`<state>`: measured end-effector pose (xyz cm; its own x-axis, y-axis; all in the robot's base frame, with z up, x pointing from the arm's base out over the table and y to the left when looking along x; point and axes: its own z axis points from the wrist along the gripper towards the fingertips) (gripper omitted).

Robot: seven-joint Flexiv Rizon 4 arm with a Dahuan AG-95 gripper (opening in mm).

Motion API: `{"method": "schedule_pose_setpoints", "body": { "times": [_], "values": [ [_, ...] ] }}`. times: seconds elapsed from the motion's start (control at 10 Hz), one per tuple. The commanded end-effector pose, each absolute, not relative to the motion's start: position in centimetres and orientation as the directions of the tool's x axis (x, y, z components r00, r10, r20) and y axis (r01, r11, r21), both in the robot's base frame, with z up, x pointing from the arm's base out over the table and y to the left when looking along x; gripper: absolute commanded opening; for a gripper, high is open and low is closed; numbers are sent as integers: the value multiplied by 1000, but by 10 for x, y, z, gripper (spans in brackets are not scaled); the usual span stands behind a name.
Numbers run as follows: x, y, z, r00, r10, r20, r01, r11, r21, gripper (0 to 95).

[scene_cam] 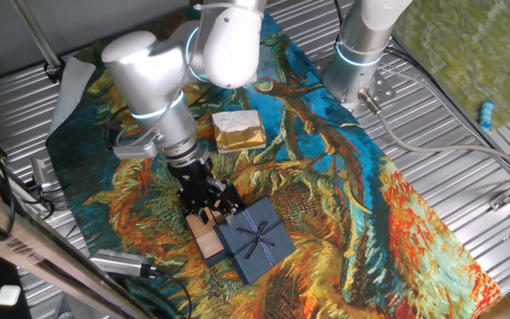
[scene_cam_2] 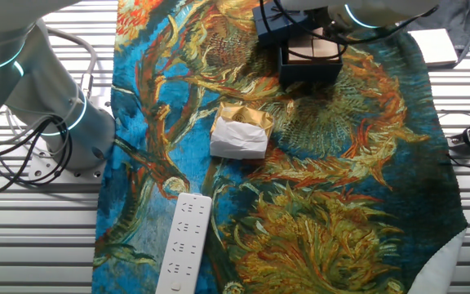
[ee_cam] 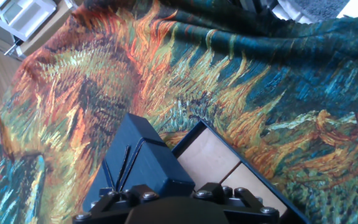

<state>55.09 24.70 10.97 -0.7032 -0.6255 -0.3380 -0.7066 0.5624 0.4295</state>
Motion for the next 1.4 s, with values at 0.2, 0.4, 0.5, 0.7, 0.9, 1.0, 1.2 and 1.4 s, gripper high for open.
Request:
{"method": "schedule_pose_setpoints", "body": {
  "times": [0.2,0.4,0.5,0.7,0.9,1.0,1.2,1.4],
  "values": [
    [551,247,110,-674,-664,-323,-728,524,442,570],
    [551,247,110,-625,-713,-319,-761,463,454,570],
    [551,247,110,-602,-735,-312,-773,439,457,570],
    [551,247,110,-552,-782,-289,-799,398,451,570],
    [551,247,110,-539,-794,-282,-805,387,449,570],
    [551,247,110,-539,-793,-282,-805,388,449,570],
    [550,247,113,-546,-789,-281,-801,393,452,570],
    [551,249,112,-542,-790,-285,-803,389,452,570]
  ]
}}
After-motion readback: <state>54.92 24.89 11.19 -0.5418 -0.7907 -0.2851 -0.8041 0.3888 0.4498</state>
